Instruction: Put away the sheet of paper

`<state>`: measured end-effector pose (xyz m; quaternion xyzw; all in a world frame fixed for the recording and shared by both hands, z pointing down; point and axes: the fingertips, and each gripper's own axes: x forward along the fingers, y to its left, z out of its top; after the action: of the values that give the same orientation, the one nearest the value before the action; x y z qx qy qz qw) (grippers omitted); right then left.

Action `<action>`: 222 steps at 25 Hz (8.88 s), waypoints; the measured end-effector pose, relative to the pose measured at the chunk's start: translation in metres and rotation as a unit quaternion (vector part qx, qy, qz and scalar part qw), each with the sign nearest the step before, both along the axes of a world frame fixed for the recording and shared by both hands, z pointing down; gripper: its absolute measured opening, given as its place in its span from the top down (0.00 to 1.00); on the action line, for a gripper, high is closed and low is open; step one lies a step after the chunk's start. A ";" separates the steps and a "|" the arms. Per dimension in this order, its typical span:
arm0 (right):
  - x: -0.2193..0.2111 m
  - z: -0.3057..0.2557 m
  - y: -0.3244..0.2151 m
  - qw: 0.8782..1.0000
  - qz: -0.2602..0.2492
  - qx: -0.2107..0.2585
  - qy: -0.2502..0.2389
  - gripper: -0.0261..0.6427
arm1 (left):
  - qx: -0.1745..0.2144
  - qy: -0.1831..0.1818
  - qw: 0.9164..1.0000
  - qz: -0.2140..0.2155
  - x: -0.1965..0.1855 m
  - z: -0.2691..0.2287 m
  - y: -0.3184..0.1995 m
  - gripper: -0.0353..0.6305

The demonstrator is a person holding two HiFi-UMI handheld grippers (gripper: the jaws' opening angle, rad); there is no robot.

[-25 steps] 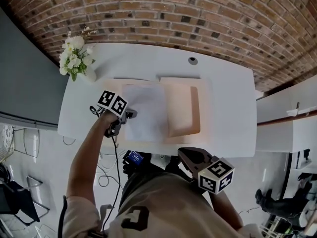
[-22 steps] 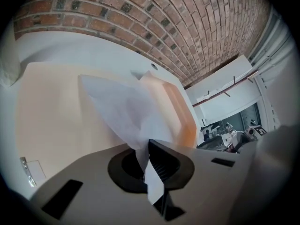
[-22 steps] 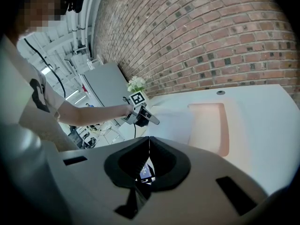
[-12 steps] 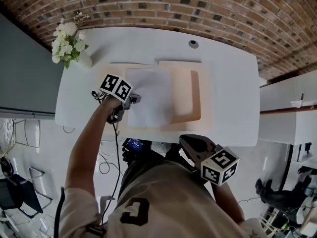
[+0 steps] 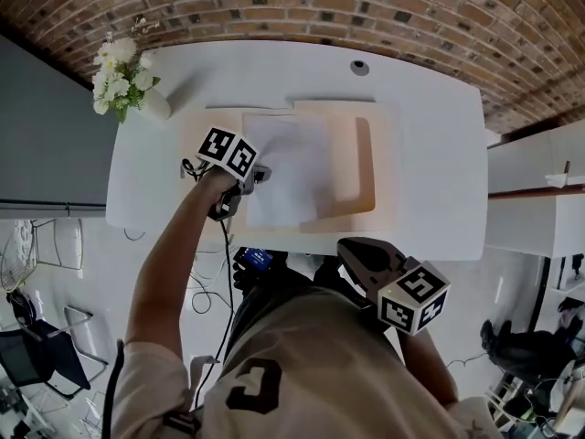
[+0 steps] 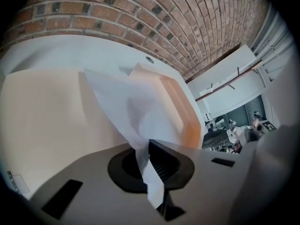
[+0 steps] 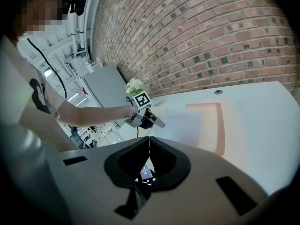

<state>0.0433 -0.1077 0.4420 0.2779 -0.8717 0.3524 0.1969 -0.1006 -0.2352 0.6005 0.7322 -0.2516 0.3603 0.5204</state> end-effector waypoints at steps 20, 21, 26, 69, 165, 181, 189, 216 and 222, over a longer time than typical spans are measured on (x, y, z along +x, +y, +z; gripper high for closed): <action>0.027 0.005 0.000 1.000 0.020 0.006 -0.003 0.93 | -0.010 -0.016 1.000 0.014 0.042 0.009 -0.005 0.92; 0.030 0.006 0.000 1.000 0.020 0.006 -0.003 0.93 | -0.010 -0.016 1.000 0.014 0.044 0.009 -0.005 0.92; 0.039 0.007 0.000 1.000 0.017 0.003 -0.008 0.93 | -0.011 -0.020 1.000 0.012 0.056 0.009 -0.007 0.92; 0.073 0.021 -0.011 1.000 -0.005 -0.020 0.000 0.93 | -0.034 0.044 0.998 -0.009 0.140 0.021 -0.023 0.92; 0.043 -0.069 0.087 0.988 -0.016 0.129 -0.086 0.93 | 0.341 0.094 0.935 -0.016 0.123 -0.226 0.180 0.92; 0.083 -0.069 0.167 0.981 -0.086 0.071 -0.156 0.92 | 0.343 0.041 0.937 -0.059 0.168 -0.222 0.265 0.92; 0.074 -0.051 0.189 0.986 -0.093 0.040 -0.136 0.92 | 0.330 0.015 0.942 -0.065 0.142 -0.218 0.295 0.92; -0.068 -0.063 0.217 0.991 -0.078 0.087 -0.069 0.93 | 0.343 0.112 0.932 -0.045 0.019 -0.216 0.323 0.92; -0.067 -0.077 0.213 0.989 -0.025 0.136 -0.049 0.93 | 0.401 0.133 0.906 -0.013 0.020 -0.243 0.323 0.92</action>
<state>-0.0241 0.1057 0.3645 0.2626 -0.9267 0.2385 0.1236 -0.0802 0.0883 0.3573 0.9168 -0.3132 0.1212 0.2161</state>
